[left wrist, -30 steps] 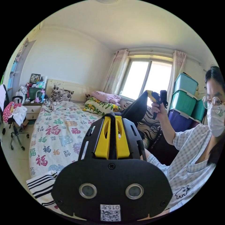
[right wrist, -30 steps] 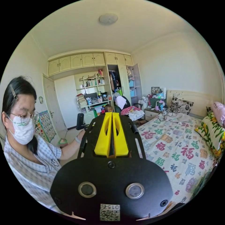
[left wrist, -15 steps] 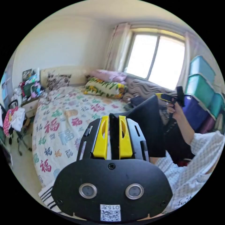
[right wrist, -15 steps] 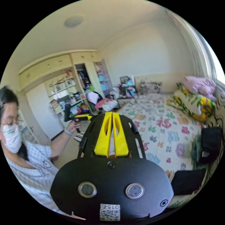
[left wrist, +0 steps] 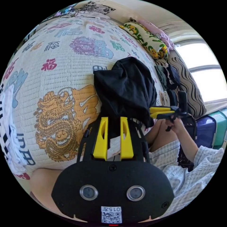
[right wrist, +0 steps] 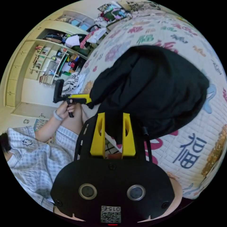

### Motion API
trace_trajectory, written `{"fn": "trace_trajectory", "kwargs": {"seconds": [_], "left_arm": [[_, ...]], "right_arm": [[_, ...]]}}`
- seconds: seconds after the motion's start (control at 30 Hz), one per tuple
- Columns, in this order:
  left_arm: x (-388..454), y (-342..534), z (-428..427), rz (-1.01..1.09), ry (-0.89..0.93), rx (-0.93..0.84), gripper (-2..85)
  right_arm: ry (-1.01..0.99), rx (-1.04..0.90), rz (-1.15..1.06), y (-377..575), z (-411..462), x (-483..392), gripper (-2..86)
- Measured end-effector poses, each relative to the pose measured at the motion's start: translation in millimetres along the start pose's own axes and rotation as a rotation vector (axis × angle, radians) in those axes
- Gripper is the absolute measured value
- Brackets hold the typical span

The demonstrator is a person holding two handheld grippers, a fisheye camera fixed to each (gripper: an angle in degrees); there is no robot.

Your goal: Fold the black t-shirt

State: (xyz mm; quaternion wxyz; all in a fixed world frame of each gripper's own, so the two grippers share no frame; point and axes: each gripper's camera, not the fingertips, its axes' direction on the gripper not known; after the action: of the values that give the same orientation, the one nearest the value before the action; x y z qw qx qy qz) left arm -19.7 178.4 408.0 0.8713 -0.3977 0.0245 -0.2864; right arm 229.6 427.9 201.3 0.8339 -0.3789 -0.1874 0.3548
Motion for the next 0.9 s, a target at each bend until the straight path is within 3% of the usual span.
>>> {"fn": "trace_trajectory", "kwargs": {"seconds": [0.13,0.2,0.27,0.4,0.57,0.7,0.8,0.9], "left_arm": [[-6.8,-15.7,-75.9,-0.013,0.071,0.194,2.0],[-16.2,-20.7,-113.5,-0.047,0.027,0.283,1.3],[-20.8,-34.4,-136.4,-0.062,-0.139,0.309,0.7],[-12.3,-54.2,-129.8,-0.045,-0.250,0.203,2.2],[44.6,-54.2,-115.7,0.156,-0.340,0.081,7.7],[62.1,-58.0,-100.3,0.199,-0.378,-0.035,10.4],[66.7,-61.6,-93.5,0.201,-0.270,-0.061,10.8],[83.1,-59.7,-94.6,0.256,-0.270,-0.082,11.2]], "right_arm": [[0.107,0.021,0.065,-3.3,-5.6,11.3,-0.3],[0.154,0.095,0.086,4.1,-27.1,17.9,-0.6],[0.230,0.147,0.120,13.5,-48.6,27.0,-0.6],[0.131,0.234,0.050,26.8,-72.2,21.9,0.9],[0.054,0.118,-0.270,14.2,-29.0,-45.9,7.7],[0.160,0.001,-0.445,-2.0,31.1,-83.1,10.7],[0.229,-0.101,-0.486,-8.2,66.8,-87.1,10.5],[0.359,-0.096,-0.475,-4.6,70.3,-86.8,5.0]]}}
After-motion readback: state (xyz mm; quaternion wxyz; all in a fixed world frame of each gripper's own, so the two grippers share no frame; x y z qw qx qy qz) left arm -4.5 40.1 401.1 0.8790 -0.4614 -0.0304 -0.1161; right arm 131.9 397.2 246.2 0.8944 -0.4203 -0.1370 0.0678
